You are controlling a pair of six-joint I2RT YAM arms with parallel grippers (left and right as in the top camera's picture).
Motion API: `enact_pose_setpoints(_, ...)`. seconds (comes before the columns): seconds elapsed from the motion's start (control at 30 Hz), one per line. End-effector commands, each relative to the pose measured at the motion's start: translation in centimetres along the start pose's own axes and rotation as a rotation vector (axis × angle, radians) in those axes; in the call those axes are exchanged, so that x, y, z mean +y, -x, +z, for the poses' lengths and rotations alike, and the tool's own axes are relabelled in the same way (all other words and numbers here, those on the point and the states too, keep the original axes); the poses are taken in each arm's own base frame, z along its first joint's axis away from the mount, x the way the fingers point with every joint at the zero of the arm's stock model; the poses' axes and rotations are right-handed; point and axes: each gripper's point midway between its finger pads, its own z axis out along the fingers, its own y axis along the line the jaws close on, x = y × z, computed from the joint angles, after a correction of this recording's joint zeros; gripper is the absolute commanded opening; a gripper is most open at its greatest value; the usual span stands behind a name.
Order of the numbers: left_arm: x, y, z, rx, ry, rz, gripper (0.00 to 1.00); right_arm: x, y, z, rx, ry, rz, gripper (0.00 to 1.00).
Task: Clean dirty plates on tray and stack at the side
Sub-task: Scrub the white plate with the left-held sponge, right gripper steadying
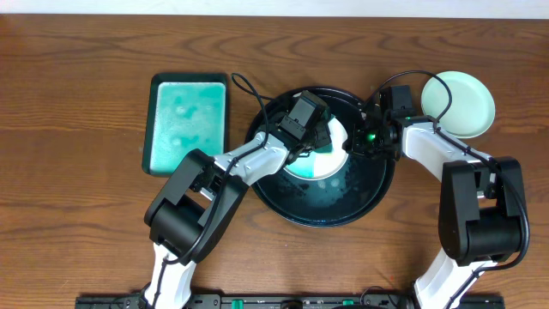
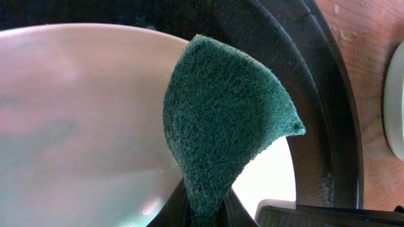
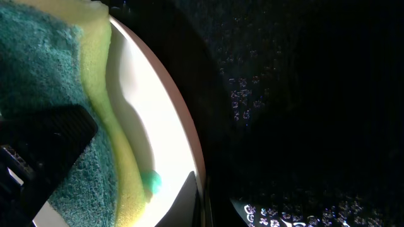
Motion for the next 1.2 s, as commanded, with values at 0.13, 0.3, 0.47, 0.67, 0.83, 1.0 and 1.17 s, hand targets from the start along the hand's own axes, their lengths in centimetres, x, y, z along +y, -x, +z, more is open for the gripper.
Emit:
enact_pose_setpoints(0.13,-0.7,-1.4,0.3,0.031,-0.007,0.005,0.07,-1.1,-1.5,1.2,0.052,-0.032,0.018,0.01)
enact_pose_setpoints(0.3,-1.4,-3.2,0.3,0.083,-0.022,0.03,0.07,-1.1,-1.5,1.2,0.053,-0.032,0.019,0.01)
enact_pose_setpoints(0.47,0.4,-3.3,0.4,0.064,0.067,0.032,0.07,-1.2,-1.6,1.2,0.058,-0.033,0.021,0.01)
enact_pose_setpoints(0.67,4.3,-1.0,0.1,-0.056,0.243,0.066,0.08,-1.2,-1.8,1.2,0.062,-0.035,0.023,0.01)
enact_pose_setpoints(0.83,6.1,1.5,-0.5,-0.148,0.328,0.114,0.07,-1.2,-1.8,1.2,0.066,-0.036,0.025,0.01)
enact_pose_setpoints(1.0,7.3,3.6,-1.0,-0.182,0.365,0.198,0.07,-1.3,-2.1,1.2,0.074,-0.038,0.029,0.01)
enact_pose_setpoints(1.17,8.2,5.5,-1.8,-0.179,0.39,0.294,0.07,-1.3,-2.1,1.2,0.075,-0.039,0.029,0.01)
